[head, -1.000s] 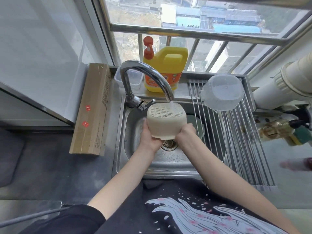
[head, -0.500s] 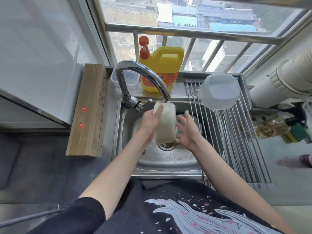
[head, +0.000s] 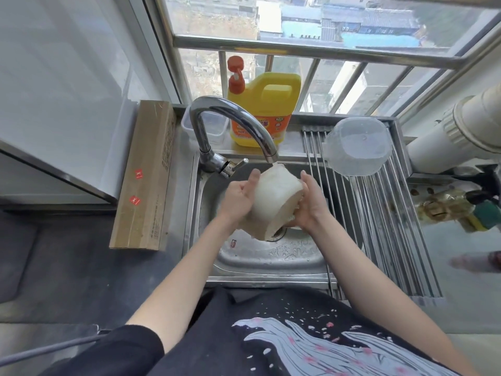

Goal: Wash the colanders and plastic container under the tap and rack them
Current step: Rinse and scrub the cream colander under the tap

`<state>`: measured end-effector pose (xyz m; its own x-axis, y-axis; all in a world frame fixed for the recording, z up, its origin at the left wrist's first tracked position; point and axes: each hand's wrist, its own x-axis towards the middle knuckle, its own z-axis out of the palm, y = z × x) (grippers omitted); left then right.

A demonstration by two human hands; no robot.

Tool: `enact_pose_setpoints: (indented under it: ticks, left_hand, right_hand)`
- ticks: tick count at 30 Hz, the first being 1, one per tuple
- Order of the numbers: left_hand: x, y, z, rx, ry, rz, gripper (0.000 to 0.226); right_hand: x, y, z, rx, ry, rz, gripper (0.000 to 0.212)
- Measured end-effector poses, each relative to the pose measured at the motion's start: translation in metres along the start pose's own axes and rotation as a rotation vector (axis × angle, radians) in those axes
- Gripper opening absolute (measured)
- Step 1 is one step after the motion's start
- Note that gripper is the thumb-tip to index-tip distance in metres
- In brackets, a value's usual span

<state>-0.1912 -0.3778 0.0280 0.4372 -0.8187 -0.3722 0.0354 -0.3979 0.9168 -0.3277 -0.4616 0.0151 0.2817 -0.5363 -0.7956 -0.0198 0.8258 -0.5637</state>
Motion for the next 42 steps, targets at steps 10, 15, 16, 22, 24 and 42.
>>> enact_pose_setpoints:
  ticks: [10, 15, 16, 22, 24, 42]
  left_hand:
    - [0.012, -0.014, -0.025, -0.631, -0.064, -0.335, 0.048]
    - [-0.004, -0.028, -0.013, -0.976, -0.129, -0.496, 0.028]
    - [-0.008, -0.03, -0.008, -1.005, -0.126, -0.502, 0.026]
    - [-0.008, -0.028, 0.01, -1.072, -0.156, -0.542, 0.022]
    - [-0.001, -0.028, 0.012, -1.09, -0.065, -0.548, 0.02]
    - [0.008, -0.035, -0.001, -0.849, 0.04, -0.916, 0.051]
  right_hand:
    - [-0.017, 0.004, 0.007, 0.335, -0.239, 0.009, 0.038]
    - [-0.005, 0.02, 0.012, 0.515, 0.256, 0.394, 0.018]
    - [-0.005, 0.022, 0.014, 0.558, 0.293, 0.411, 0.02]
    - [-0.004, 0.032, 0.025, 0.798, 0.284, 0.288, 0.035]
    - [-0.004, 0.03, 0.026, 0.885, 0.225, 0.22, 0.036]
    - [-0.018, 0.012, 0.018, -0.015, 0.008, -0.162, 0.03]
